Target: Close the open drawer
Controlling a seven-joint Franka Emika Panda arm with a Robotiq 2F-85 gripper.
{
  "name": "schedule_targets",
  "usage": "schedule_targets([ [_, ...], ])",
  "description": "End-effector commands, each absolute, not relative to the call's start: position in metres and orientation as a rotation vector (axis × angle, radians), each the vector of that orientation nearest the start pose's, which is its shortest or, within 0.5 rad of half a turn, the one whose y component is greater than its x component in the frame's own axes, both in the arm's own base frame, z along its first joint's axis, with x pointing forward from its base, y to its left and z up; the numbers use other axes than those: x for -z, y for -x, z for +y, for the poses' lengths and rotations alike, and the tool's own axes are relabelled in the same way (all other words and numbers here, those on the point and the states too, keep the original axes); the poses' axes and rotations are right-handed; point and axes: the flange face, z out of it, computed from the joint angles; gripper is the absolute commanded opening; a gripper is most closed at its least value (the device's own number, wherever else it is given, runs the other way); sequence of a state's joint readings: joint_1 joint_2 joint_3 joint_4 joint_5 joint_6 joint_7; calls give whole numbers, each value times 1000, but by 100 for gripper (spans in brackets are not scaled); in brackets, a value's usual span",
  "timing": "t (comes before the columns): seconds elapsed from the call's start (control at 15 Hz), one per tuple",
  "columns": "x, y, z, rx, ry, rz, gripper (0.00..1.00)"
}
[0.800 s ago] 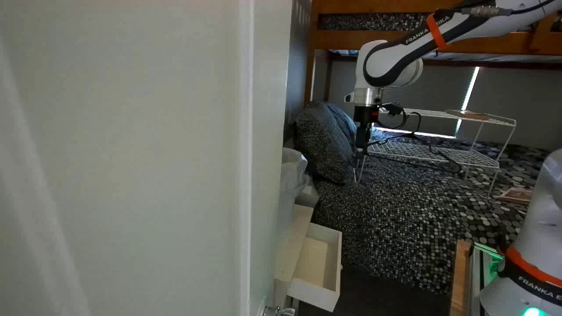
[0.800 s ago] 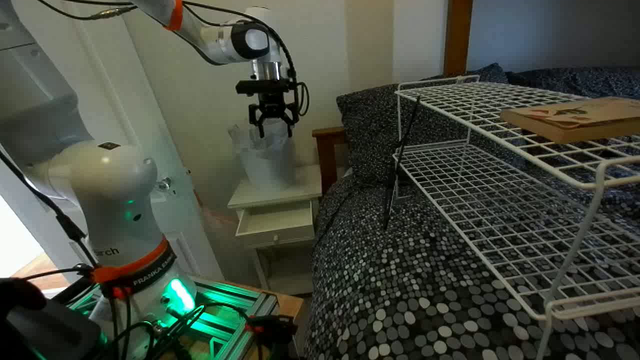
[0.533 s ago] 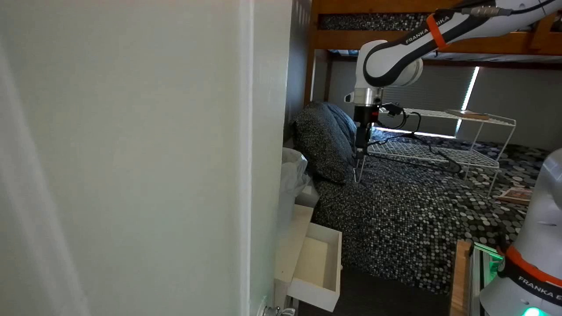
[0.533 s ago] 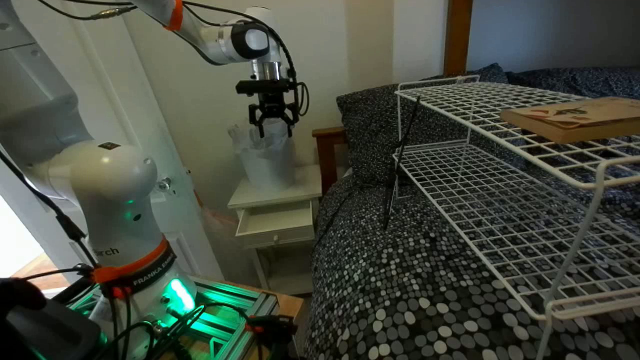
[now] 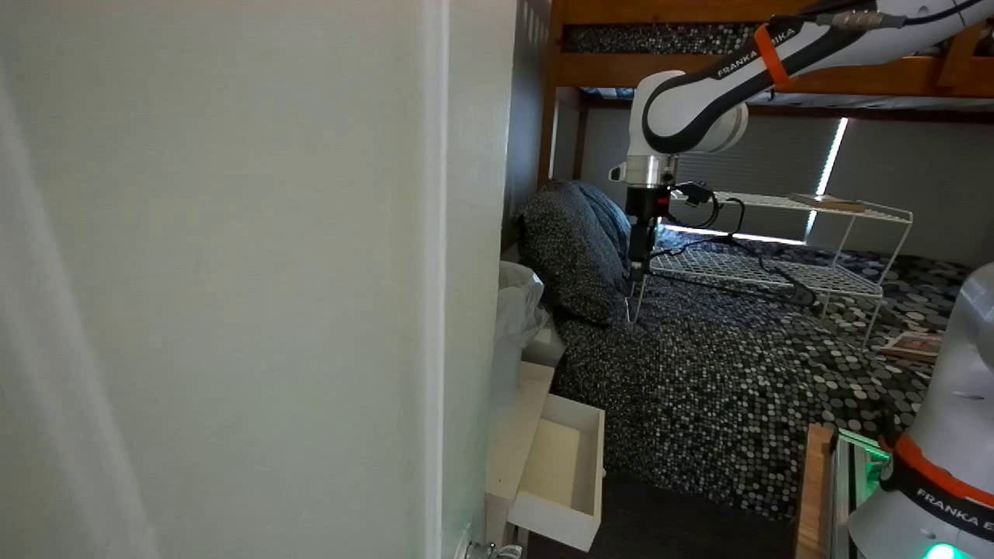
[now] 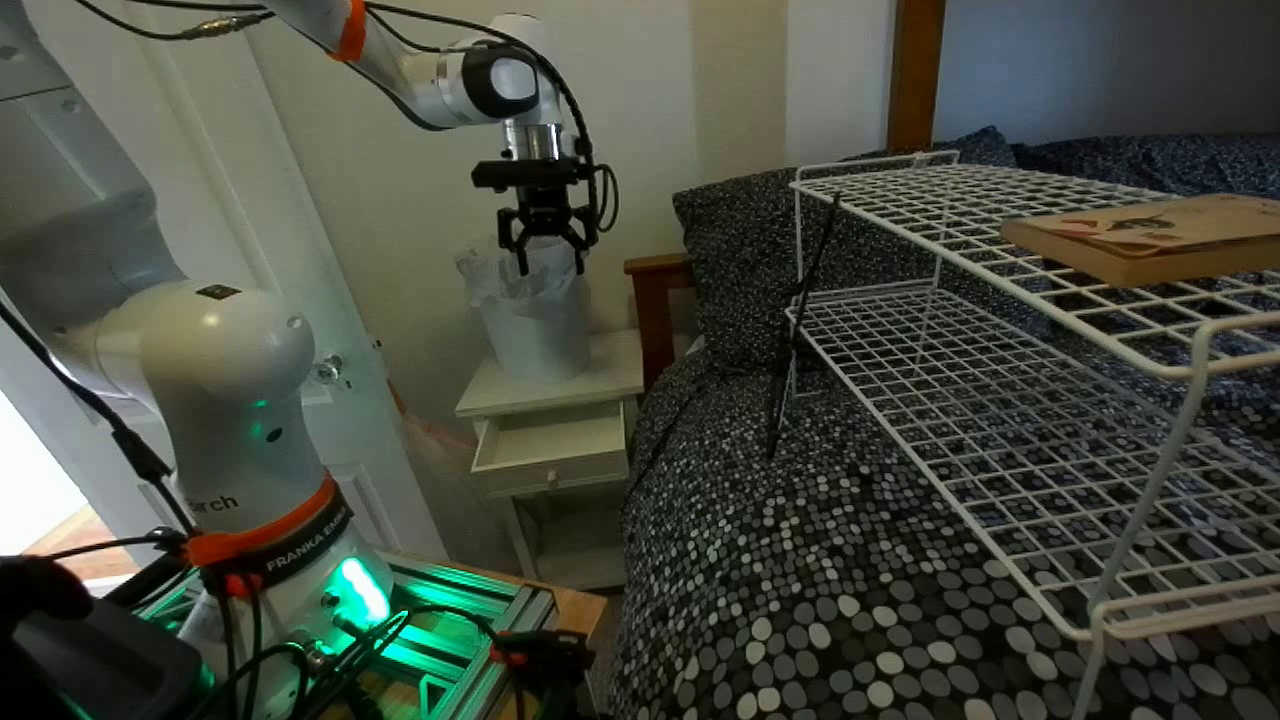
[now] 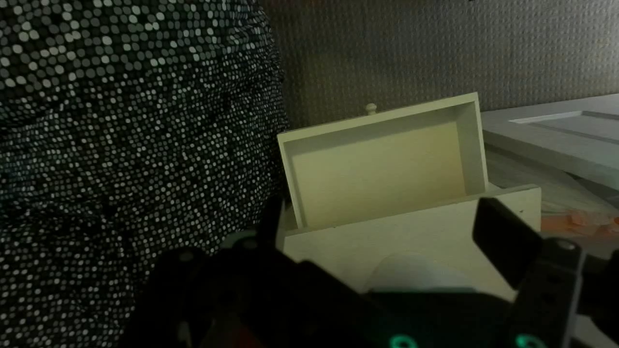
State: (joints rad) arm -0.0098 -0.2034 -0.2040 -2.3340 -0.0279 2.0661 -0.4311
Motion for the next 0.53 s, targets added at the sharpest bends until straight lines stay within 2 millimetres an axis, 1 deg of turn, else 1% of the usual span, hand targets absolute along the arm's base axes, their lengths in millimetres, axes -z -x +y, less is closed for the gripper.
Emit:
schedule_targets([
  [0.0,-385,-467,-84,-163,2973,-570,100],
  [0.2,-332,-468,-52,-222,2858,-754,100],
  [0.27,-311,-468,-43,-235,2833,-819,100],
  [0.47,-249,-463,-21,-275,2784,-899,100],
])
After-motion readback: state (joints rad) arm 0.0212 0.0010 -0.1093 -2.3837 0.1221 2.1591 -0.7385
